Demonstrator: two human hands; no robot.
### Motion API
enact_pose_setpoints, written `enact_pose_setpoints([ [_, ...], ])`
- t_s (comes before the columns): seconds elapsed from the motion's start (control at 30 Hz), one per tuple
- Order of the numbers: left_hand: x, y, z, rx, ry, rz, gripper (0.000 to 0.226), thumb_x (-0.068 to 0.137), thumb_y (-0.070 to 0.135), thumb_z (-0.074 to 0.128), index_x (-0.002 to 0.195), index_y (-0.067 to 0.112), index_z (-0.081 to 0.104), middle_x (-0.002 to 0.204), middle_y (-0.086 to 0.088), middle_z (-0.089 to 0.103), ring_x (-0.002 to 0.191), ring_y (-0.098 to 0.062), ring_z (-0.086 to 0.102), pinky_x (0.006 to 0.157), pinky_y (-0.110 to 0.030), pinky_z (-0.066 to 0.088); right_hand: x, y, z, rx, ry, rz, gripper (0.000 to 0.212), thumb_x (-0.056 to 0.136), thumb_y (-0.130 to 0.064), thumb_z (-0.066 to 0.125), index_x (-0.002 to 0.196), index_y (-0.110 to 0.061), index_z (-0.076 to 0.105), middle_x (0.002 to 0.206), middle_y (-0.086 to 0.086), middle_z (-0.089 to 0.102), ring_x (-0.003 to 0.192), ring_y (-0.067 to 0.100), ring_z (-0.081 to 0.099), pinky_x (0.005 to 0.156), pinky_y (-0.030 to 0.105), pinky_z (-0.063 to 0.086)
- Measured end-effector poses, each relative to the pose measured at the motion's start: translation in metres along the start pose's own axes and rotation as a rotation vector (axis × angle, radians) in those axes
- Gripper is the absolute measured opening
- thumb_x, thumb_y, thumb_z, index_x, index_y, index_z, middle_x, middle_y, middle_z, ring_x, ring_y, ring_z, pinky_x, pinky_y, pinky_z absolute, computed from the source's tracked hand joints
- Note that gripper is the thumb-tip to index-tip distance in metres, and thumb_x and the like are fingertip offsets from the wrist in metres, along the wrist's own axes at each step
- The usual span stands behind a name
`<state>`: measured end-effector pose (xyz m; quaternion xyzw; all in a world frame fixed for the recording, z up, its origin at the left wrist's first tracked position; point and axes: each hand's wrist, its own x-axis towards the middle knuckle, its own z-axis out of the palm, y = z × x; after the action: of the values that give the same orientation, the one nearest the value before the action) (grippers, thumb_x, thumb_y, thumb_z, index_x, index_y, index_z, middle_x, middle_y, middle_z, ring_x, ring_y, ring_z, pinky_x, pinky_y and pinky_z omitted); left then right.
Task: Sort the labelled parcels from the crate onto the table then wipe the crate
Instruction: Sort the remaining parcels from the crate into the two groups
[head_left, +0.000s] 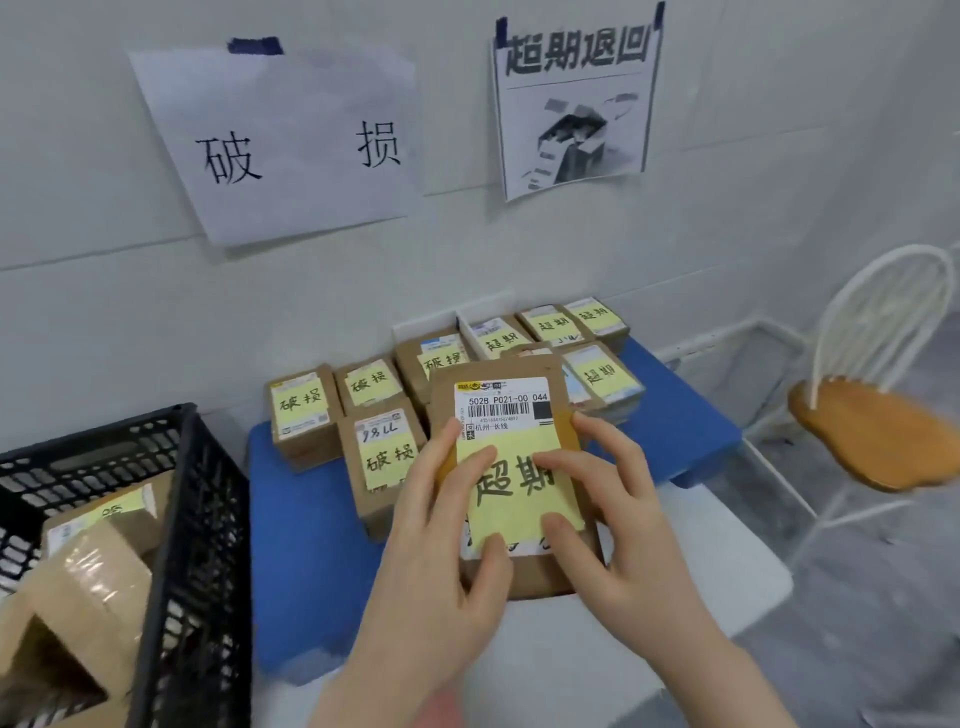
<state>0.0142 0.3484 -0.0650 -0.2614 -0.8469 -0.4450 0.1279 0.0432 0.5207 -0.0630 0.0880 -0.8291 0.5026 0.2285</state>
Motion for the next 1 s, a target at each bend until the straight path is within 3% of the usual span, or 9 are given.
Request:
enact_pose_setpoints([
  [0.17, 0.006, 0.048, 0.064, -0.014, -0.031, 0.029, 0.055, 0.083, 0.037, 0.043, 0.138, 0.03, 0.044, 0.157, 0.019, 0.014, 0.144, -0.011, 0.025, 0.092, -0.039, 0.053, -0.025, 0.022, -0.073, -0.018, 0.053, 0.057, 0.034, 0.085, -0.027, 0.059, 0.119, -0.034, 0.06, 0.147, -0.013, 0.033, 0.12, 0.018, 0.054, 0.082, 0.018, 0.052],
  [0.37, 0.018, 0.067, 0.125, -0.006, -0.101, 0.07, 0.057, 0.081, 0.04, 0.044, 0.138, 0.035, 0.044, 0.156, 0.024, 0.01, 0.144, -0.007, 0.021, 0.098, -0.018, 0.039, -0.039, 0.061, -0.122, -0.073, 0.124, 0.135, 0.035, 0.083, -0.028, 0.06, 0.117, -0.035, 0.061, 0.144, -0.011, 0.037, 0.119, 0.012, 0.056, 0.075, 0.022, 0.054],
  [0.53, 0.043, 0.061, 0.153, -0.031, -0.235, 0.03, 0.061, 0.081, 0.046, 0.036, 0.141, 0.036, 0.036, 0.152, 0.032, -0.002, 0.144, -0.003, 0.012, 0.104, -0.029, 0.044, -0.029, 0.086, -0.135, -0.108, 0.131, 0.202, 0.041, 0.08, -0.014, 0.06, 0.113, -0.038, 0.061, 0.141, -0.017, 0.037, 0.117, 0.005, 0.055, 0.073, 0.018, 0.054],
  [0.7, 0.076, 0.053, 0.184, -0.046, -0.286, 0.022, 0.062, 0.081, 0.048, 0.033, 0.142, 0.036, 0.033, 0.152, 0.033, -0.006, 0.144, -0.002, 0.009, 0.095, -0.028, 0.051, -0.004, 0.114, -0.15, -0.129, 0.153, 0.187, 0.041, 0.08, -0.014, 0.06, 0.112, -0.039, 0.061, 0.139, -0.018, 0.038, 0.117, -0.003, 0.052, 0.07, 0.012, 0.051],
  [0.87, 0.109, 0.054, 0.226, 0.023, -0.306, 0.014, 0.064, 0.08, 0.049, 0.032, 0.143, 0.036, 0.032, 0.153, 0.03, -0.006, 0.144, 0.0, 0.006, 0.1, -0.023, 0.044, 0.019, 0.155, -0.176, -0.14, 0.165, 0.205, 0.036, 0.079, -0.01, 0.057, 0.111, -0.026, 0.064, 0.137, -0.02, 0.039, 0.119, -0.011, 0.047, 0.076, 0.007, 0.049],
  [1.0, 0.152, 0.05, 0.274, 0.088, -0.3, -0.027, 0.065, 0.081, 0.05, 0.032, 0.144, 0.034, 0.031, 0.155, 0.026, -0.007, 0.143, -0.003, 0.007, 0.096, -0.027, 0.046, 0.06, 0.209, -0.209, -0.167, 0.114, 0.213, 0.036, 0.08, -0.012, 0.055, 0.113, -0.024, 0.063, 0.139, -0.013, 0.039, 0.123, -0.004, 0.044, 0.079, 0.006, 0.045],
])
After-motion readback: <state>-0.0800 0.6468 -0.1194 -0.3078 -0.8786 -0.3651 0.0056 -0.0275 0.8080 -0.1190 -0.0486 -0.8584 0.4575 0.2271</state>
